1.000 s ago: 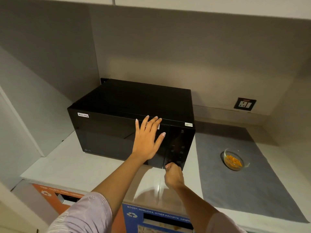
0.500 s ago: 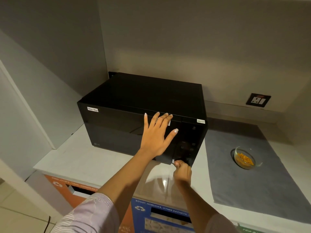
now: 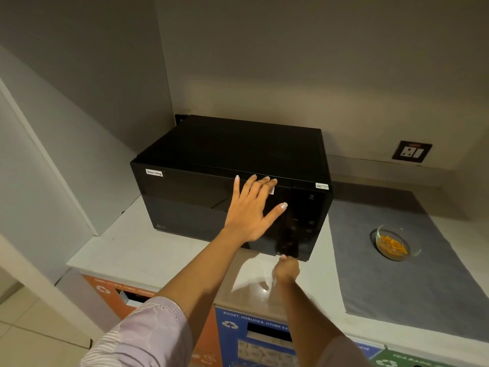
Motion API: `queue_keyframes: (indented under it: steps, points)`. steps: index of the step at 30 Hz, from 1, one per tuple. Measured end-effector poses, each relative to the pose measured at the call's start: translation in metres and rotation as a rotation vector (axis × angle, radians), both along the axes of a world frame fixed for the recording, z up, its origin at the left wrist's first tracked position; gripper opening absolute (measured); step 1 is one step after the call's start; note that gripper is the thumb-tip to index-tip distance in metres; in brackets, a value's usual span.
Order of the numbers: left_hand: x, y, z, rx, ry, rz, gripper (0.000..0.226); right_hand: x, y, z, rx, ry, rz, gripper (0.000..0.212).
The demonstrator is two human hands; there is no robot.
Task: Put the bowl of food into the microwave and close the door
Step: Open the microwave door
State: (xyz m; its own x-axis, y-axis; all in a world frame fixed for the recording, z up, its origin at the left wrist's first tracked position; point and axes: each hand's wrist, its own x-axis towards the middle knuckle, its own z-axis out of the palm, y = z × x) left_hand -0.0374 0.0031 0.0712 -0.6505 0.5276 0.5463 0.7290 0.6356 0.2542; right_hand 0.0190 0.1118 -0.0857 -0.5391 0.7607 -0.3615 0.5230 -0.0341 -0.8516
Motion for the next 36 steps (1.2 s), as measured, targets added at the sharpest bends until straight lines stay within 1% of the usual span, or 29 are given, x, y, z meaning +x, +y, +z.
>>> queue_keyframes:
  steps: [8, 14, 17, 20, 22, 24, 27, 29, 31, 33, 35, 36]
  points:
    - [-0.001, 0.002, -0.003, -0.011, -0.009, 0.0, 0.069, -0.011, 0.01, 0.01, -0.184, 0.026, -0.152, 0.035]
    - [0.003, 0.001, -0.002, -0.005, -0.021, -0.01, 0.07, -0.009, 0.007, 0.008, -0.245, 0.069, -0.234, 0.038]
    - [0.018, -0.009, -0.009, 0.052, -0.027, -0.024, 0.07, -0.01, 0.005, 0.012, -0.26, 0.044, -0.246, 0.039]
    - [0.039, -0.026, -0.015, 0.12, -0.03, -0.048, 0.063, -0.009, 0.002, 0.01, -0.292, 0.076, -0.268, 0.036]
    - [0.051, -0.042, -0.017, 0.159, -0.049, -0.066, 0.058, -0.008, 0.003, 0.005, -0.296, 0.096, -0.209, 0.032]
    - [0.064, -0.063, -0.02, 0.214, -0.048, -0.079, 0.055, -0.006, 0.006, 0.0, -0.304, 0.115, -0.158, 0.033]
    - [0.081, -0.102, -0.016, 0.335, -0.038, -0.111, 0.052, -0.004, 0.008, 0.0, -0.232, 0.068, -0.191, 0.042]
    - [0.086, -0.131, -0.004, 0.394, -0.056, -0.163, 0.051, -0.003, 0.005, 0.002, -0.161, 0.06, -0.149, 0.045]
    - [0.086, -0.159, 0.012, 0.426, -0.14, -0.157, 0.053, -0.003, 0.004, 0.003, -0.138, 0.065, -0.132, 0.044]
    - [0.084, -0.189, 0.026, 0.423, -0.3, -0.112, 0.051, -0.002, 0.002, 0.001, -0.153, 0.076, -0.127, 0.044]
    - [0.083, -0.219, 0.036, 0.344, -0.482, -0.083, 0.042, -0.001, -0.001, 0.003, -0.164, 0.085, -0.143, 0.046]
    - [0.082, -0.233, 0.04, 0.259, -0.554, -0.075, 0.037, -0.002, -0.001, 0.003, -0.164, 0.08, -0.156, 0.047]
